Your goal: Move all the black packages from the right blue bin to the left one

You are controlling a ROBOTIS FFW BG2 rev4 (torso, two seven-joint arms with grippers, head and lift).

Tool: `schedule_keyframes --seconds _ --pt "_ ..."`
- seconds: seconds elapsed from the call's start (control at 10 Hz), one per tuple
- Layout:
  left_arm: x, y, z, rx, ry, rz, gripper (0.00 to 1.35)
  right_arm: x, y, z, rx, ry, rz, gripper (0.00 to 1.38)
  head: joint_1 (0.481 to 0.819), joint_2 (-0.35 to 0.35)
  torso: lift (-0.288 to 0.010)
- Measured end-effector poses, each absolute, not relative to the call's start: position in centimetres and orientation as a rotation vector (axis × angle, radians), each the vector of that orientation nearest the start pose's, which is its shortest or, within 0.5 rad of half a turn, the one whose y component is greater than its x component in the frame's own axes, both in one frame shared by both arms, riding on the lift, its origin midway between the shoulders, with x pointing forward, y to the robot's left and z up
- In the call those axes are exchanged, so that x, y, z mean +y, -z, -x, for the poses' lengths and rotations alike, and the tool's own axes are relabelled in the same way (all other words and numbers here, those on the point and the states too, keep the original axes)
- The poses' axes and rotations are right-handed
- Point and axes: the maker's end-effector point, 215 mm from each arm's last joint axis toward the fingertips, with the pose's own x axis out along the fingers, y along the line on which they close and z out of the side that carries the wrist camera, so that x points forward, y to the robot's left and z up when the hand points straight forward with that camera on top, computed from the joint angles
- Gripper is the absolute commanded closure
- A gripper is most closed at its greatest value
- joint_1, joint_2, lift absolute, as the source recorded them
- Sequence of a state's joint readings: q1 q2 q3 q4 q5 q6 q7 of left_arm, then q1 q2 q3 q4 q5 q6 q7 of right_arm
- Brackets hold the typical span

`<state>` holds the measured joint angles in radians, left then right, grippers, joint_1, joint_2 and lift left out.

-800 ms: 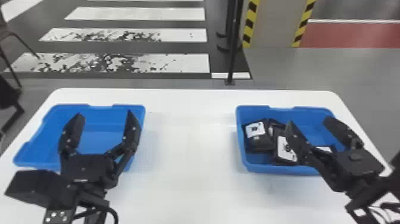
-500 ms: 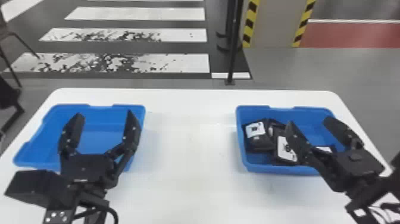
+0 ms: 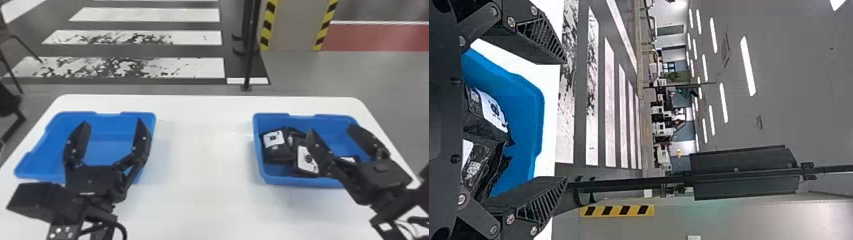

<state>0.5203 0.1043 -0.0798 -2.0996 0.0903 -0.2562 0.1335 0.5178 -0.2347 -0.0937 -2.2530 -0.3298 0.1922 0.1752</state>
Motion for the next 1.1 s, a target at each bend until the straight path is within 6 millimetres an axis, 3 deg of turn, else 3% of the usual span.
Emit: schedule_keyframes --seconds 0.2,0.5,0.8,1.1 --pt "22.2 24.5 -43.2 -0.249 -0.014 0.071 0.11 -22.5 28.7 -45.9 0.092 -0.273 -0.063 0.20 0.695 -0.005 -0.180" --pt "22.0 24.4 -43.2 -0.251 -0.011 0.073 0.11 -22.8 32.8 -47.7 0.298 -0.272 -0.040 0.21 0.695 -0.010 -0.180" --pt "21.9 24.5 -43.2 -0.249 -0.009 0.073 0.11 -23.4 36.8 -48.1 0.443 -0.255 -0.047 0.21 0.695 -0.017 -0.180" --pt "21.9 24.7 -43.2 -0.249 -0.008 0.074 0.11 -23.9 39.3 -48.3 0.514 -0.233 -0.064 0.23 0.695 -0.024 -0.180"
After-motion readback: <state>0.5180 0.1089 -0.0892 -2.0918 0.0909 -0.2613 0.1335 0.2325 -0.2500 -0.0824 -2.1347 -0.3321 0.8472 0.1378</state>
